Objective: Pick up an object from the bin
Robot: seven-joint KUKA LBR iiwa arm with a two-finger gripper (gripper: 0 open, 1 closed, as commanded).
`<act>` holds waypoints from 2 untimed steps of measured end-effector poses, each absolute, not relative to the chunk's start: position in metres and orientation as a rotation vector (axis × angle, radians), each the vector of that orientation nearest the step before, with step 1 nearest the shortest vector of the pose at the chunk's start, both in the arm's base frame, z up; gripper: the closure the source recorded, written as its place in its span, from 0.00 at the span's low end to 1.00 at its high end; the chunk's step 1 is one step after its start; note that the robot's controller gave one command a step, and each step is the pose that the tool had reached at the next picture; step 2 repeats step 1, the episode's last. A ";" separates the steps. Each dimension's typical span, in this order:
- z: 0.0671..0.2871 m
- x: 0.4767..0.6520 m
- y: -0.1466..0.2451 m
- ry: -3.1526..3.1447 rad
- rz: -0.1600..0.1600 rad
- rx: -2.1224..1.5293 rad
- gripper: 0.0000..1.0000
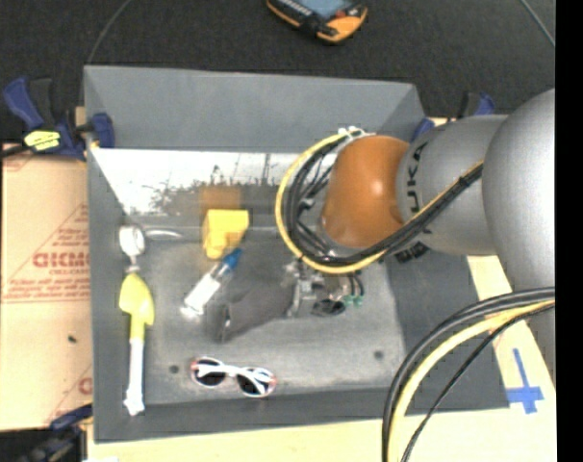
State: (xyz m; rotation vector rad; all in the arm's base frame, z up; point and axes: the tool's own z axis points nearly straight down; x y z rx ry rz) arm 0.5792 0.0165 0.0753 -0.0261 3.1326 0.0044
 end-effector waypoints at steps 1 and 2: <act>0.093 0.578 0.016 3.137 0.004 -0.026 1.00; 0.093 0.578 0.016 3.137 0.004 -0.026 1.00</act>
Offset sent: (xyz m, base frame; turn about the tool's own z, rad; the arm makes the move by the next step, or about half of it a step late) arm -0.0017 -0.0001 0.0149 0.0000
